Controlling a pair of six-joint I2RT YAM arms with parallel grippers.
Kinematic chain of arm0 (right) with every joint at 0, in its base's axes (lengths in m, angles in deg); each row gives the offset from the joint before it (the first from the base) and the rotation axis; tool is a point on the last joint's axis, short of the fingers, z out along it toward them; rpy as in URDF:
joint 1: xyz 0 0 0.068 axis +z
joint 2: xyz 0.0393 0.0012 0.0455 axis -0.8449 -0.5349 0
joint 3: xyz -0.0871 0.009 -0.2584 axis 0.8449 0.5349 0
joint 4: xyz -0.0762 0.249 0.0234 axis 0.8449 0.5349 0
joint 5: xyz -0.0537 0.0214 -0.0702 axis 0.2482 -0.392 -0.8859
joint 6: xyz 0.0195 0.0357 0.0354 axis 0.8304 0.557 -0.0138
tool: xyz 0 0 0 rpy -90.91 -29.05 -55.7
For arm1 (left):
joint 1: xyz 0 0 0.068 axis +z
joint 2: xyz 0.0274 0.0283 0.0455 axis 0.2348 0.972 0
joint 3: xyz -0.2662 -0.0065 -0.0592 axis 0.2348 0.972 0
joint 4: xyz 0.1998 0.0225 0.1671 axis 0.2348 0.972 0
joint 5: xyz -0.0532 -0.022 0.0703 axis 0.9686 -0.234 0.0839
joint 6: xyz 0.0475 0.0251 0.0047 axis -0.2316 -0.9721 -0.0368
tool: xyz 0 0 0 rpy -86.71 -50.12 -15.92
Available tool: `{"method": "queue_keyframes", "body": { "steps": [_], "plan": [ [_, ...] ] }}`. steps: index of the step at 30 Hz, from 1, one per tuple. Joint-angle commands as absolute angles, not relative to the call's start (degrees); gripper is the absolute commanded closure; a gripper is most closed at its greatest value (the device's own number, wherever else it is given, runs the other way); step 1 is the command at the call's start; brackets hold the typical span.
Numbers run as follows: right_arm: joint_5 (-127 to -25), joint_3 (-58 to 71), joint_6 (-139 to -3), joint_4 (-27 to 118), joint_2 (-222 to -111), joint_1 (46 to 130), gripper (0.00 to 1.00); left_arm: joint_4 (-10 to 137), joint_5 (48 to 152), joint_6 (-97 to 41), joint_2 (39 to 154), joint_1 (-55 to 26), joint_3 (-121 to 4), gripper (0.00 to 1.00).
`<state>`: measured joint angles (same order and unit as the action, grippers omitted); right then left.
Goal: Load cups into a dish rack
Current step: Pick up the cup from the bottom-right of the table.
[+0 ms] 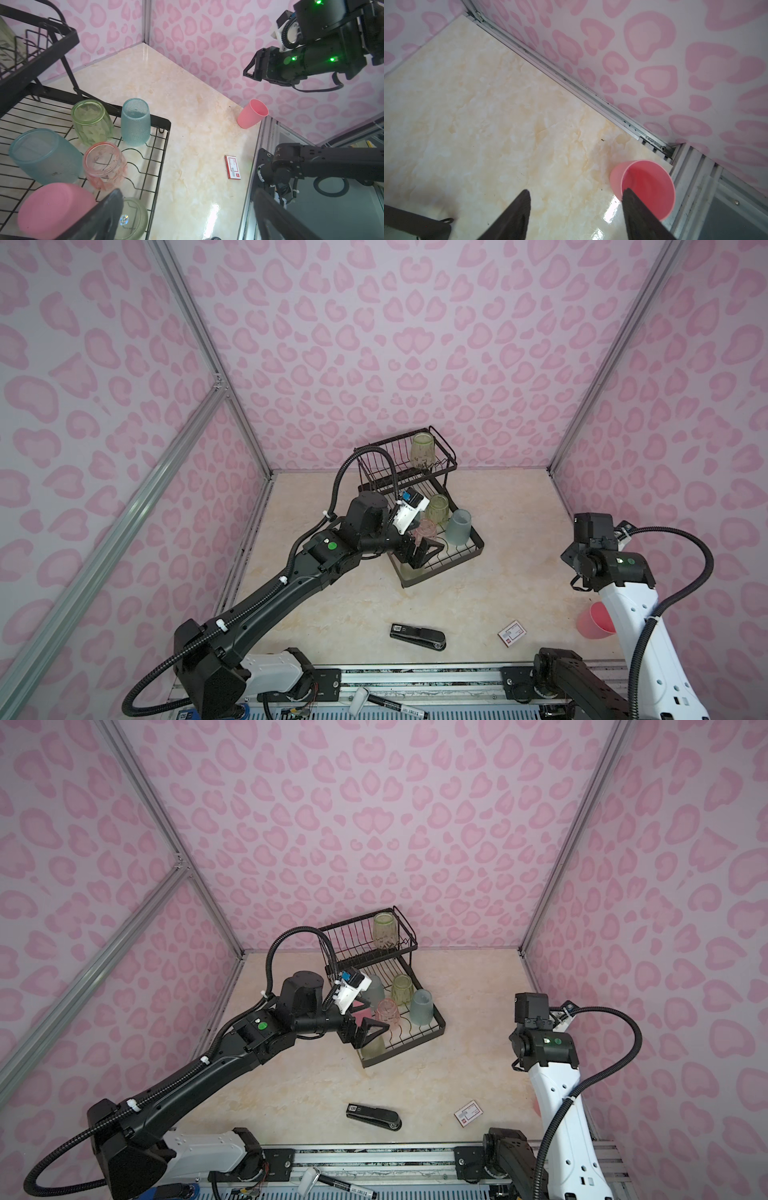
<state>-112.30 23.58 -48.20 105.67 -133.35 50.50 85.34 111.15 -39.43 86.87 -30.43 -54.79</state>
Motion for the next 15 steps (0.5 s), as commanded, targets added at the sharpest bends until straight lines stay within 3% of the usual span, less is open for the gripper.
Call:
{"method": "queue_keyframes", "body": {
  "steps": [1, 6, 15],
  "plan": [
    [-111.5, 24.4, -45.1, 107.9, -133.3, 48.3, 0.31, 85.7, 109.1, -41.1, 87.8, -31.8, -54.6, 0.00],
    [-113.9, 25.7, -43.3, 110.8, -133.6, 45.7, 0.32, 86.8, 108.0, -41.6, 89.4, -34.5, -55.0, 0.00],
    [-106.7, 32.1, -45.8, 106.8, -132.6, 36.5, 0.35, 86.9, 110.0, -40.7, 91.1, -34.8, -55.7, 0.00]
  ]
}}
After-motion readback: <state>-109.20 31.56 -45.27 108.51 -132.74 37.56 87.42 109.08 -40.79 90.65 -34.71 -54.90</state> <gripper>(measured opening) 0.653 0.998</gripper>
